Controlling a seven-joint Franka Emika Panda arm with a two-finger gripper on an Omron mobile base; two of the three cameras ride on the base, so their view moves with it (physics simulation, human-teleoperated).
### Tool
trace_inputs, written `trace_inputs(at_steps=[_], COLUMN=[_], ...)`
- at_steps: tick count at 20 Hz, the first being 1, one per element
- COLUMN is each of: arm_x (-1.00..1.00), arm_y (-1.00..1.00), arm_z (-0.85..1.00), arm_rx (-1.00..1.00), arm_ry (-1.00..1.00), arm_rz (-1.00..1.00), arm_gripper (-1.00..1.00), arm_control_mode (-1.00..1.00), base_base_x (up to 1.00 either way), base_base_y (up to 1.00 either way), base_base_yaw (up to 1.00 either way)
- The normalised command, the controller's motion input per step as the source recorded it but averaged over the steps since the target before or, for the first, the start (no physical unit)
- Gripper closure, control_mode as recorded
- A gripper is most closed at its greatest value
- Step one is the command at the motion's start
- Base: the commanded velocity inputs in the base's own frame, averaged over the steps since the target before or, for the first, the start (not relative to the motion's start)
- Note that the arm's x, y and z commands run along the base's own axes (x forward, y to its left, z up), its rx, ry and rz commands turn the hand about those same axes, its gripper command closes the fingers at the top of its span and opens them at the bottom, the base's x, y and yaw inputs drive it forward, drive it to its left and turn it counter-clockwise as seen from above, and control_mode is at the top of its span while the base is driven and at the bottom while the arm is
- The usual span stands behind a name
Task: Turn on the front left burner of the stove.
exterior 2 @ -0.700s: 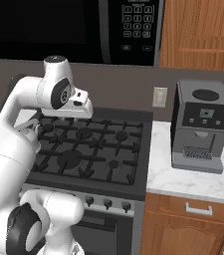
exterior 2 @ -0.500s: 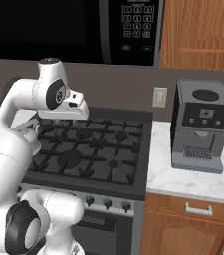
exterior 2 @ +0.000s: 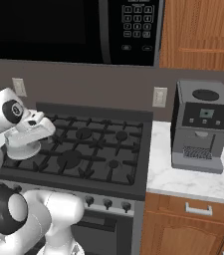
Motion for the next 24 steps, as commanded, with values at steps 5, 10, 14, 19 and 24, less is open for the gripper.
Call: trace_inputs(at_steps=[5, 10, 14, 19, 24], arm_x=[-0.56, -0.15, -0.08, -0.29, -0.35], arm_y=[1.0, 0.28, 0.03, 0.48, 0.42], arm_z=[-0.58, -0.01, -0.03, -0.57, -0.72], arm_rx=[-0.24, -0.04, 0.0, 0.01, 0.14], arm_ry=[-0.08, -0.01, -0.01, -0.26, -0.51], arm_rz=[0.0, 0.0, 0.0, 0.0, 0.0], arm_gripper=[-1.0, -1.0, -1.0, -1.0, -1.0], arm_control_mode=[-1.0, -1.0, -1.0, -1.0, -1.0], base_base_x=[0.0, 0.0, 0.0, 0.0, 0.0], base_base_y=[0.0, 0.0, 0.0, 0.0, 0.0], base_base_yaw=[0.0, 0.0, 0.0, 0.0, 0.0])
